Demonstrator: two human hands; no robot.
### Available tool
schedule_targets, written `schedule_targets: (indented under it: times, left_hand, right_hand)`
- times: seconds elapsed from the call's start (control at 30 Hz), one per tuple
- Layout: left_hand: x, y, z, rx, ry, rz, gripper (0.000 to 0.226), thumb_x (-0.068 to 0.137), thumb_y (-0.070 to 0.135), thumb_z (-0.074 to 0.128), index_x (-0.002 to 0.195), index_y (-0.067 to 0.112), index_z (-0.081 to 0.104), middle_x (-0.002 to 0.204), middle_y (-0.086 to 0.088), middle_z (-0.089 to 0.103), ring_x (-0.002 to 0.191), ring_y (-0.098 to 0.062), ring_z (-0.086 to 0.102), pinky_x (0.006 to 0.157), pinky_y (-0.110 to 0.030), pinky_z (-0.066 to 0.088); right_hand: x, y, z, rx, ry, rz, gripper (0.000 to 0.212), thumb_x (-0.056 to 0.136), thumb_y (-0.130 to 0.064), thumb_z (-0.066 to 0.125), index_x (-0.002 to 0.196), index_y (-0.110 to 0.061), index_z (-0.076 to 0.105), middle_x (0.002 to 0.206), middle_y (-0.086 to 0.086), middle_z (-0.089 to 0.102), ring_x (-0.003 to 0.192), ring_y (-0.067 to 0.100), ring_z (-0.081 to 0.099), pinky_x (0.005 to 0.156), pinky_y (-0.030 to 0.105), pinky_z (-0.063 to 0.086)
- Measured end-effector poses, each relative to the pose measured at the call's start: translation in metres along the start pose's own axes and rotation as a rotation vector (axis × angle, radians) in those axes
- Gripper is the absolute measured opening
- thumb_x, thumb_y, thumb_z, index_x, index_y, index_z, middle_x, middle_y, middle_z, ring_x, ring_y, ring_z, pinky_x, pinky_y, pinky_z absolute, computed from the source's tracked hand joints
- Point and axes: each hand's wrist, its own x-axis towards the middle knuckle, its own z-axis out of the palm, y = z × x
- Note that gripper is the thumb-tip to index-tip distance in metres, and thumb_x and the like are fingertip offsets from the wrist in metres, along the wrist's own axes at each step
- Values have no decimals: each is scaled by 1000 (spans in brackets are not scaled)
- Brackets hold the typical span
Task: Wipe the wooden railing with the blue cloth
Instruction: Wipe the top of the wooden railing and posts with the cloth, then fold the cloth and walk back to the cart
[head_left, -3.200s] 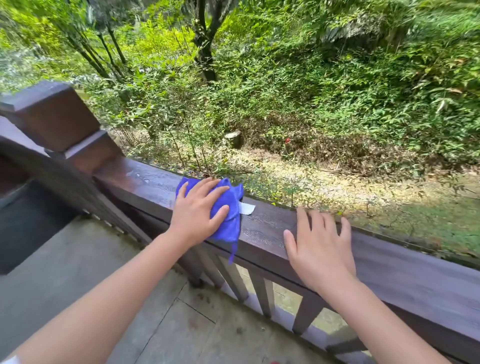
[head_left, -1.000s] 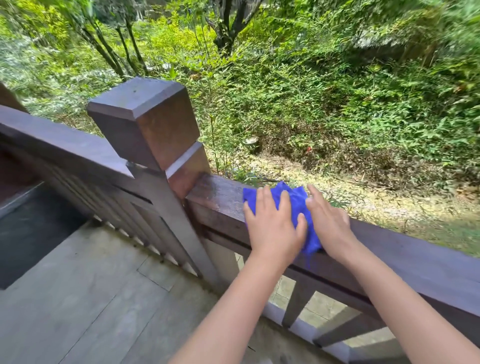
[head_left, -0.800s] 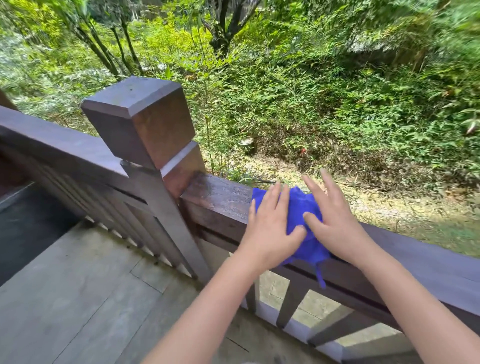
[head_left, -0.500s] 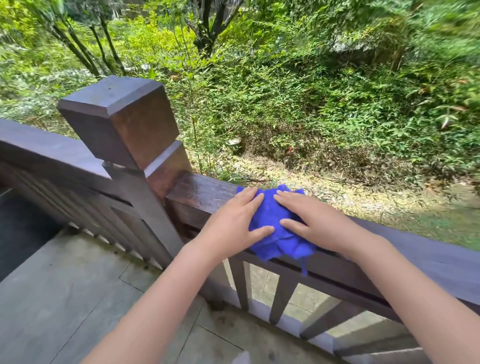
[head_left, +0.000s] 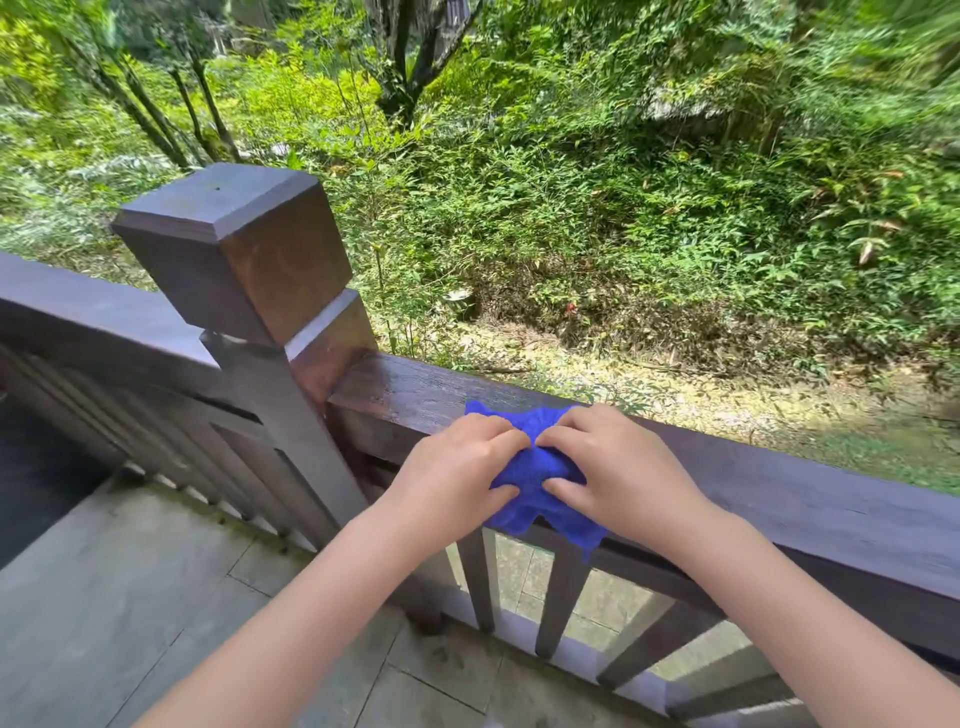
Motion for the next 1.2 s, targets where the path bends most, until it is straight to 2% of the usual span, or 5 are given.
schedule_targets:
  times: [0.27,0.43,0.63,0.83,1.2]
  left_hand:
    - [-10,-12,-46,-271,-64,-107,33,69,23,64,101,28,59,92,12,61,90,-9,54,80,-33,47]
    - [23,-9,-69,-371,-167,-32,27,70,19,67,96,26,63,95,9,68,89,0,57,75,-11,42]
    - [82,32,-74,-365,-236,111,21,70,23,73,89,28,67,83,15,66,81,-3,60,64,-5,41]
    - [104,122,-69,-354,-266,318,22,70,18,69,90,26,67,85,11,68,83,-10,62,75,-20,49]
    - [57,384,7,-348,-353,812,31,68,16,65,99,22,66,96,3,70,80,-8,55,68,-15,37]
  right_hand:
    - [13,-24,-23,302,-42,80,25,70,-33,65,94,-29,59,96,-8,66,94,17,60,81,38,50]
    - [21,-9,-57,362,-113,116,22,70,-22,67,92,-27,65,93,-4,69,89,10,63,83,31,52]
    - [-8,33,-99,373,-75,298,17,68,-23,72,83,-30,67,88,-4,72,81,4,65,77,22,52]
    - [-96,58,-137,269,65,477,19,67,-26,73,86,-24,69,89,-1,72,82,10,64,76,25,51]
    - [-379,77,-165,49,183,911,27,68,-31,67,94,-28,66,102,-4,71,95,15,62,85,35,50]
